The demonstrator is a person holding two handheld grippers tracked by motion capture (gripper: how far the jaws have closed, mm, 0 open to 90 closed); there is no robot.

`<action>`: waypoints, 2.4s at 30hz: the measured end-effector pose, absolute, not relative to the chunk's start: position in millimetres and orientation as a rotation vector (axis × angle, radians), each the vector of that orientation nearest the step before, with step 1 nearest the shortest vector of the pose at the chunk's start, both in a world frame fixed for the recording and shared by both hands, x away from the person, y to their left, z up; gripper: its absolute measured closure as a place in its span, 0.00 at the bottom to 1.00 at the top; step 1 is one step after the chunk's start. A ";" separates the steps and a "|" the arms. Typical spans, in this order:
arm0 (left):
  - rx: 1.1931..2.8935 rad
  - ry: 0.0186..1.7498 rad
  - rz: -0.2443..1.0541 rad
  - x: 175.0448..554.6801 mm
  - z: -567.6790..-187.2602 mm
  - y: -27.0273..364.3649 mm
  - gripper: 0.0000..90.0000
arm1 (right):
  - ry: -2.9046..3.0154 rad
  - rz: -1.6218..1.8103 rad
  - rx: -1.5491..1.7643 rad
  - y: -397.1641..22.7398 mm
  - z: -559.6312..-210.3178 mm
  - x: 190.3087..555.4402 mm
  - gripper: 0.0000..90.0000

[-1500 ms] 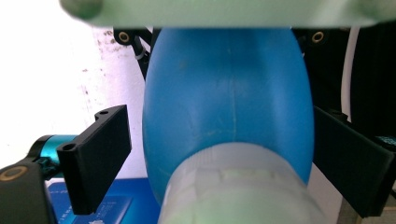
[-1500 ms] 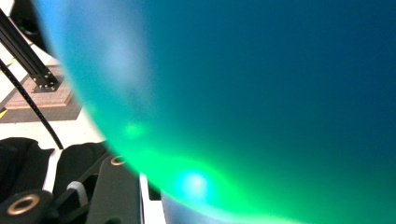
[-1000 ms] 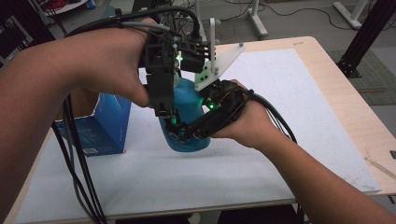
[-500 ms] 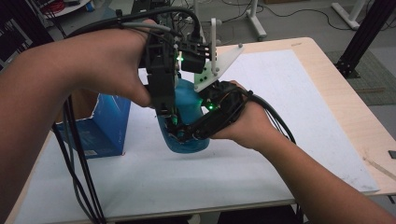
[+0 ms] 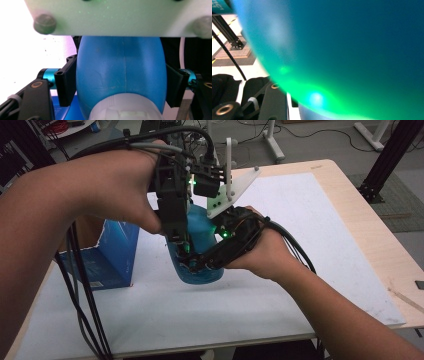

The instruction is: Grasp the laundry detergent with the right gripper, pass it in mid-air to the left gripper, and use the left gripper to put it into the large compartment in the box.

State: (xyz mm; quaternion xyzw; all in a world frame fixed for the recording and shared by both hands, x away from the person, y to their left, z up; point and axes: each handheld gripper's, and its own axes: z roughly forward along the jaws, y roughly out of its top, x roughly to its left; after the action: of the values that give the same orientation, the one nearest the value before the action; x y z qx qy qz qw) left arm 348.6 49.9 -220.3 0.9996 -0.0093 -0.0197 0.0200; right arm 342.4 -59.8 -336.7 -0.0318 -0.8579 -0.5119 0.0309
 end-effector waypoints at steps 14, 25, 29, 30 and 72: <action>3.114 -0.013 -0.073 349.6 -222.7 50.4 0.37 | -2.639 -1.580 -0.096 -58.5 -337.5 342.9 0.52; 3.113 0.031 -0.109 352.2 -222.7 49.8 0.43 | -2.637 -1.585 -0.098 -58.9 -337.6 343.3 0.52; 3.120 0.051 -0.118 352.1 -221.7 49.6 0.43 | -2.629 -1.587 -0.095 -58.8 -337.4 343.1 0.52; 3.125 0.060 -0.126 351.9 -221.0 49.6 0.44 | -2.626 -1.593 -0.087 -58.7 -337.3 343.1 0.52; 3.123 0.273 -0.119 359.6 -192.6 82.8 0.44 | -2.721 -1.650 -0.233 -104.8 -308.0 349.8 0.02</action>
State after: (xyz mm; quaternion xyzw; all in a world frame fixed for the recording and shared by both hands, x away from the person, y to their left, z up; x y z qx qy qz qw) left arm 359.6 82.8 -192.6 0.9955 0.0871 -0.0380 0.0023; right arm 349.8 -104.8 -308.0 -0.0730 -0.8526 -0.5168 -0.0246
